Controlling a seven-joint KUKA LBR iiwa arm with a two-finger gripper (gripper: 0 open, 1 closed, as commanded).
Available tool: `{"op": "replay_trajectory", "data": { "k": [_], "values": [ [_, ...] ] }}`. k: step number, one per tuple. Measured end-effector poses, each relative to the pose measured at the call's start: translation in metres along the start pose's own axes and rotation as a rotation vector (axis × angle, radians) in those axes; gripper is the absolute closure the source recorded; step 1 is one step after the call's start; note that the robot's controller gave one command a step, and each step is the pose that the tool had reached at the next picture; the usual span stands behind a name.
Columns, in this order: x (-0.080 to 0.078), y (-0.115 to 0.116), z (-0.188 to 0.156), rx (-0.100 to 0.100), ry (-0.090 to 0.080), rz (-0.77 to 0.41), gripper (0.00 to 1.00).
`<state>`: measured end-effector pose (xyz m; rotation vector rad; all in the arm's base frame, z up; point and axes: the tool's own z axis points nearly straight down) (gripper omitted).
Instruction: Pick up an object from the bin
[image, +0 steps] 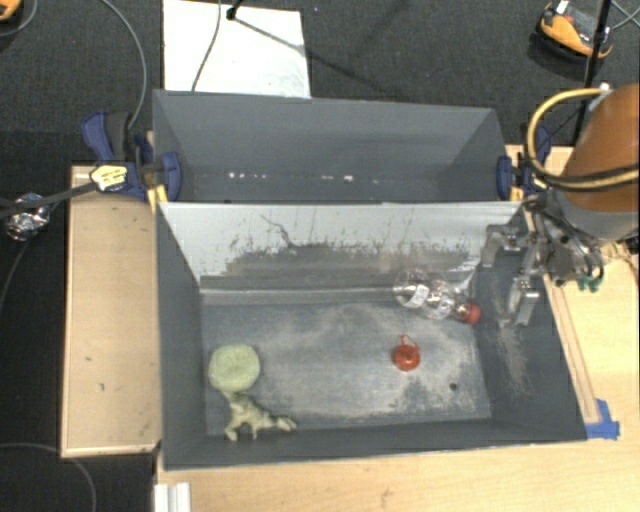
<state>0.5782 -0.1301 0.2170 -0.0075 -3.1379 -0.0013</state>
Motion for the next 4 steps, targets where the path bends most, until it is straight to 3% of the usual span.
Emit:
{"op": "replay_trajectory", "data": {
  "k": [1, 2, 3, 4],
  "values": [
    [-0.001, 0.001, -0.005, 0.002, -0.008, -0.004, 0.0],
    [-0.01, 0.02, 0.076, 0.001, -0.01, 0.082, 0.0],
    [-0.011, 0.026, 0.102, 0.0, -0.007, 0.106, 0.0],
    [-0.014, 0.037, 0.093, -0.001, -0.015, 0.326, 0.0]
  ]
}}
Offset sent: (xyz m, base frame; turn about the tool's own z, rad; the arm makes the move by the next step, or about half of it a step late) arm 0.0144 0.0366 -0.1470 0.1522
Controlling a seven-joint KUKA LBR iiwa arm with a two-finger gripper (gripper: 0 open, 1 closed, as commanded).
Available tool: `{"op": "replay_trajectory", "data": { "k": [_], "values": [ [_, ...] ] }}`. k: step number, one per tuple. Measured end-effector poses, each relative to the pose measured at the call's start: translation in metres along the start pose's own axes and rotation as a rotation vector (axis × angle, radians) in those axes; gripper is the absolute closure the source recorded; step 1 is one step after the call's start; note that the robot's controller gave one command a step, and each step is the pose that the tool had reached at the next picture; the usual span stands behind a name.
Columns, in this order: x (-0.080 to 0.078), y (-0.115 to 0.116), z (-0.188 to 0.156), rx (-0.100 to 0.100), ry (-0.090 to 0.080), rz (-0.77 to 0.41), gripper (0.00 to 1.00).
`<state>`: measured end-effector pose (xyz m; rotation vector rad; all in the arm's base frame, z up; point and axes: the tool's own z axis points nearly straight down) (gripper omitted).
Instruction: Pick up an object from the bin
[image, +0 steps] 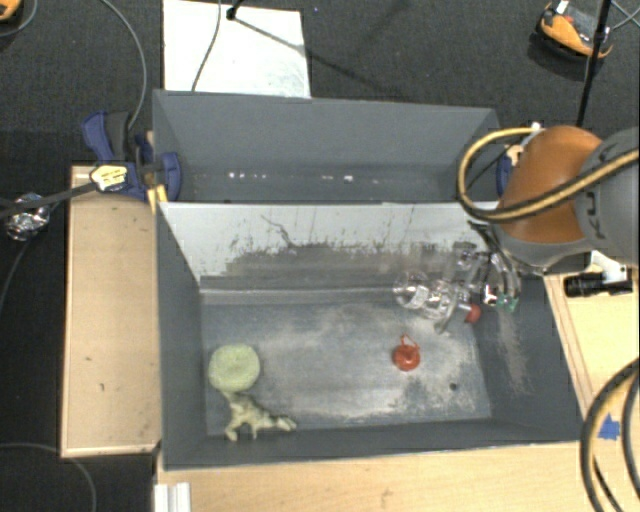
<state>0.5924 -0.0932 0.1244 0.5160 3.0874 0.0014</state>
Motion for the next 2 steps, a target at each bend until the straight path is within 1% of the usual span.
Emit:
{"op": "replay_trajectory", "data": {
  "k": [1, 2],
  "values": [
    [-0.001, 0.002, 0.044, 0.0, 0.001, -0.187, 0.0],
    [0.002, -0.003, 0.066, -0.001, 0.0, 0.043, 1.0]
  ]
}}
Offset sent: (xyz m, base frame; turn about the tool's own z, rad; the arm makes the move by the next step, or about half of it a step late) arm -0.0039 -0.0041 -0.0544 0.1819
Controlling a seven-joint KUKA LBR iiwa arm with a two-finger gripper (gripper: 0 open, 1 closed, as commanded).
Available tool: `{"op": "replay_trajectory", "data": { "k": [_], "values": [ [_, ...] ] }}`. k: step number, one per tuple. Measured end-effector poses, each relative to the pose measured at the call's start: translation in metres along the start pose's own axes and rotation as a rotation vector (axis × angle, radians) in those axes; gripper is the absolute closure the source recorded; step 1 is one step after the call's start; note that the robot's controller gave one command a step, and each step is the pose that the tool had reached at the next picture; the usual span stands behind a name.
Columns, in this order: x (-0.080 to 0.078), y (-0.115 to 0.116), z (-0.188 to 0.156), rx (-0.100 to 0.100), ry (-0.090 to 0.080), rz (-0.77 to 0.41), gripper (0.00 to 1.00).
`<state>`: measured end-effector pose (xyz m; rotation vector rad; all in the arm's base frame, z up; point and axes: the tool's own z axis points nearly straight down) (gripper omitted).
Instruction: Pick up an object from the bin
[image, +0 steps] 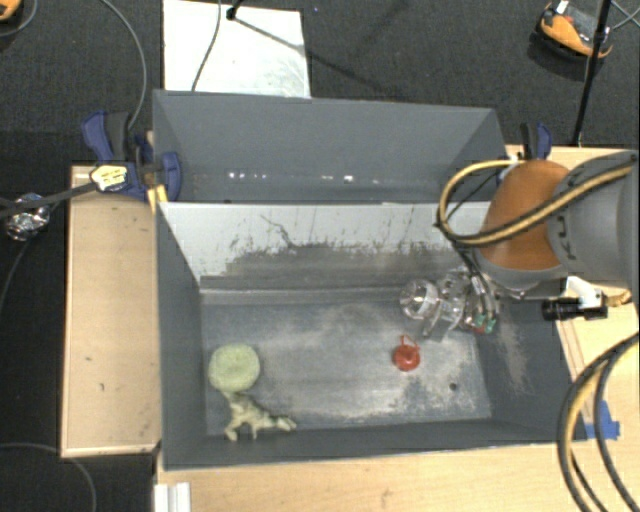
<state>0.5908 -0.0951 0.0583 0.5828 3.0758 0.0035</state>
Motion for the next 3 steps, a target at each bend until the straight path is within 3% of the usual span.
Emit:
{"op": "replay_trajectory", "data": {
  "k": [2, 3],
  "values": [
    [0.001, -0.001, -0.008, 0.001, 0.003, 0.055, 1.0],
    [0.002, -0.001, -0.028, 0.002, 0.005, 0.045, 1.0]
  ]
}}
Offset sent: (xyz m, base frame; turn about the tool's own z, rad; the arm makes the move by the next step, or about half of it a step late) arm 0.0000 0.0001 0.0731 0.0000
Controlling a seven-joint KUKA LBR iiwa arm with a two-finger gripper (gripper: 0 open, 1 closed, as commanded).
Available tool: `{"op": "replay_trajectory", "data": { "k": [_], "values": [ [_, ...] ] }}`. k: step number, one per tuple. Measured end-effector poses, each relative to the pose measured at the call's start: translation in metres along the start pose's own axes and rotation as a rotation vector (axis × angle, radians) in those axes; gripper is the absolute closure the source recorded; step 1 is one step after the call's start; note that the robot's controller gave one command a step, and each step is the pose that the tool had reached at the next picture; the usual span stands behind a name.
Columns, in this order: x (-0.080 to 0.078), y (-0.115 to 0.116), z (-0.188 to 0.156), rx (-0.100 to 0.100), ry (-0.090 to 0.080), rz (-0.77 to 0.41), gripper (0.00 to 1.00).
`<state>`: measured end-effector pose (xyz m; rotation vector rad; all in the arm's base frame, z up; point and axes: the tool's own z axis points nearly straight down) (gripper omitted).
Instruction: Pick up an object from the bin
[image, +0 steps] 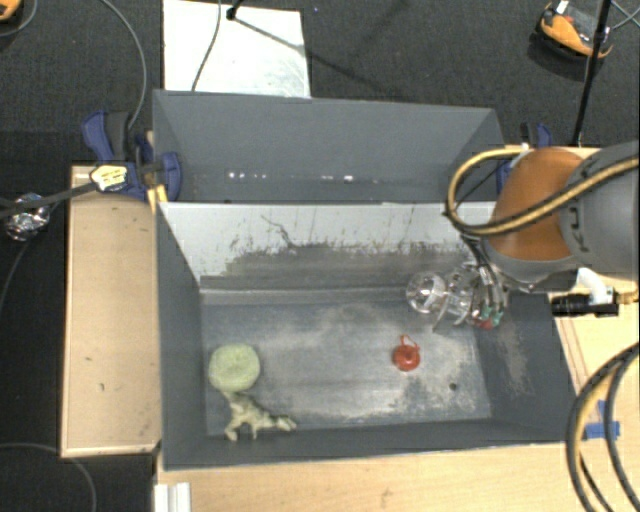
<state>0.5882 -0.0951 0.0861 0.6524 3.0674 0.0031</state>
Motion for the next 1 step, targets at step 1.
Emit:
{"op": "replay_trajectory", "data": {
  "k": [1],
  "values": [
    [-0.0024, 0.0005, -0.0148, -0.002, -0.008, -0.012, 1.0]
  ]
}}
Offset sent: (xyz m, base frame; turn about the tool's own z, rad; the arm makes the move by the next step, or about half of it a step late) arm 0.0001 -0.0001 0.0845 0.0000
